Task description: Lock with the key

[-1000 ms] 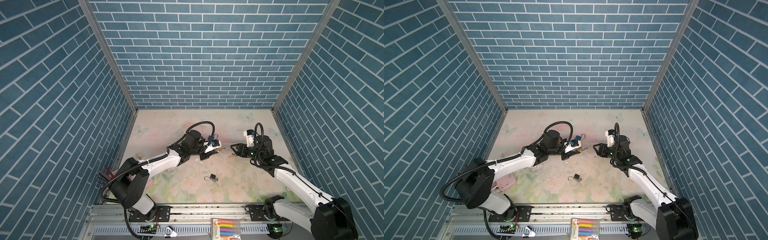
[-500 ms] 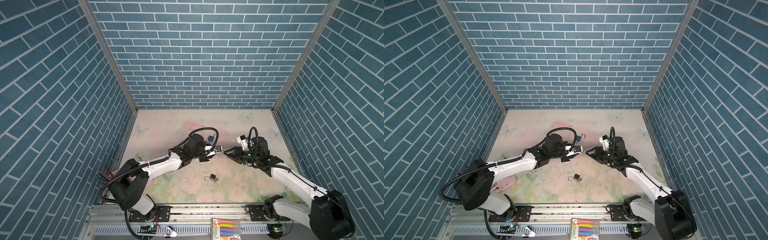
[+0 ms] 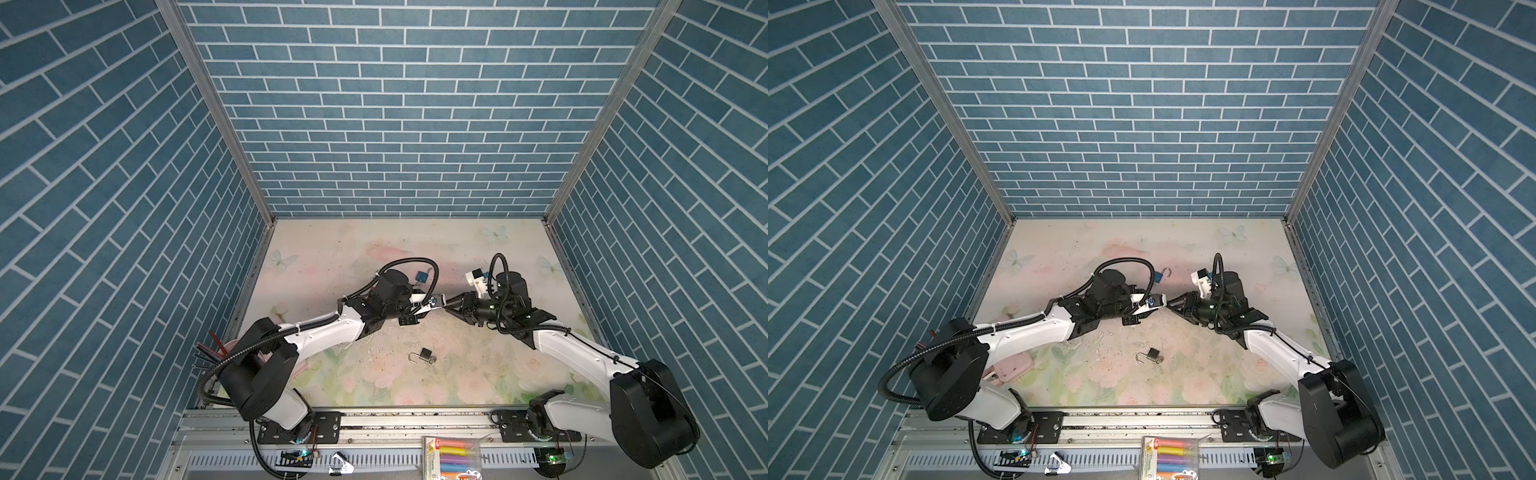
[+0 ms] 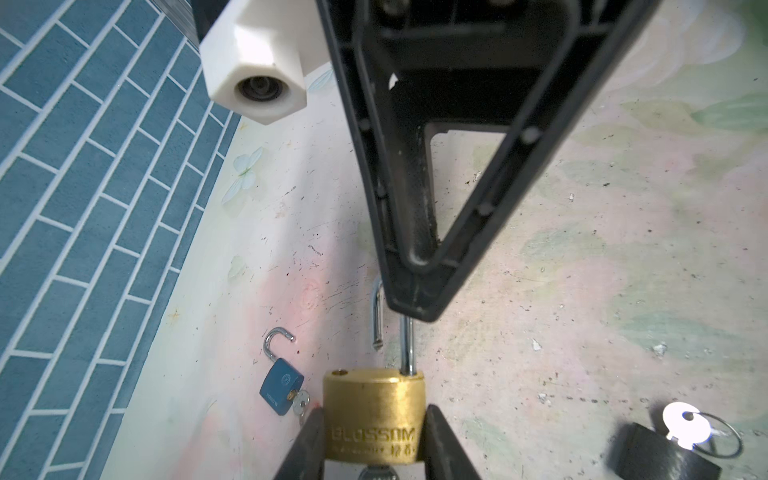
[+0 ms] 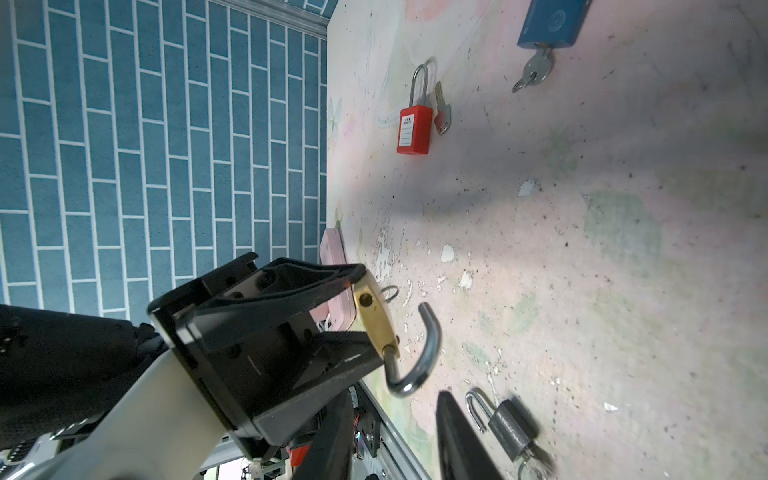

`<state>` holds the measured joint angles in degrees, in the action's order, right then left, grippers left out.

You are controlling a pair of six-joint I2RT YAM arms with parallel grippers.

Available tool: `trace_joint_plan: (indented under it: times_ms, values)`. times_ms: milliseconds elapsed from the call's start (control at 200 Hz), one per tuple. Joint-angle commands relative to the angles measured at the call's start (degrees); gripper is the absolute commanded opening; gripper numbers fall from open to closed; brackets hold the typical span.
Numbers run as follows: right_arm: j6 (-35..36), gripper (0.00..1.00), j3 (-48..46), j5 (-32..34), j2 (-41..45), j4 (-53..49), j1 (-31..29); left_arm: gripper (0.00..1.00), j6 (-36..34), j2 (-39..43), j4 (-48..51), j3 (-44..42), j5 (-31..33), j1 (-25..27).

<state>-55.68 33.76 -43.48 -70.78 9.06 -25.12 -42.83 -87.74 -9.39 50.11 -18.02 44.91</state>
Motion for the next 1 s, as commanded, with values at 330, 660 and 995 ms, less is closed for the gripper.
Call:
trace_joint_plan:
  times_ms: [330, 660, 995]
  values:
    - [4.86, 0.11, -0.08, 2.95, -0.58, 2.07, -0.10, 0.00, -0.17, -1.20, -0.25, 0.29, -1.99, 0.88]
    - [17.00, 0.00, -2.67, 0.65, -0.06, 7.40, -0.10, 0.00, 1.20, -2.08, -0.31, 1.09, -2.92, 1.41]
    - [19.19, 0.00, -4.64, -4.67, -3.20, 12.99, -0.10, 0.00, 1.96, -2.22, -2.63, 0.67, -3.15, 1.47]
